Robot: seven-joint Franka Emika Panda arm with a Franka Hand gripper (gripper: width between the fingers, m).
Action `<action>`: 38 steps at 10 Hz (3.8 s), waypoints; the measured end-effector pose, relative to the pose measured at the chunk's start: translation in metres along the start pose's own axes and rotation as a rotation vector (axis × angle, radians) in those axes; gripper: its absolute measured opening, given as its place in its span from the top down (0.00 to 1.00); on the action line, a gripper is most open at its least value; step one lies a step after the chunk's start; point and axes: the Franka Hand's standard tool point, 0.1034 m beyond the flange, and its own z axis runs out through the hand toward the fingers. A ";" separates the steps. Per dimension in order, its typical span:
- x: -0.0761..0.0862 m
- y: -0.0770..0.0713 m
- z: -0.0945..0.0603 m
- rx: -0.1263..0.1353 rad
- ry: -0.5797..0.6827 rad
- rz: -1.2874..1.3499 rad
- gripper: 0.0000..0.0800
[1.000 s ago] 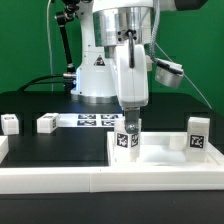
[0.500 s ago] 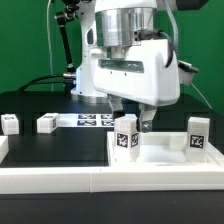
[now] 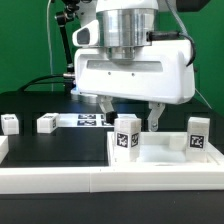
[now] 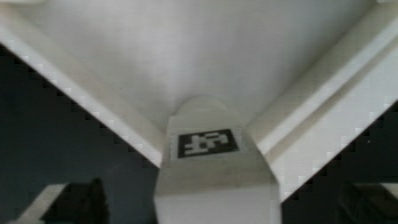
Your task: Assemble square table
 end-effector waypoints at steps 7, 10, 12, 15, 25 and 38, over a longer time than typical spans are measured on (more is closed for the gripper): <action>0.003 0.003 0.000 -0.010 0.006 -0.143 0.64; 0.003 0.003 0.000 -0.009 0.006 -0.072 0.64; 0.003 0.003 0.000 -0.006 0.009 0.102 0.64; 0.003 0.004 0.000 0.043 0.039 0.402 0.64; 0.001 0.000 0.001 0.091 0.011 1.288 0.64; 0.000 0.000 0.000 0.064 -0.003 0.683 0.19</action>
Offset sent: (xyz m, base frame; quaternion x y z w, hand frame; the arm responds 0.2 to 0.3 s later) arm 0.0000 0.0000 0.0000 0.0000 0.0000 0.0000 1.0000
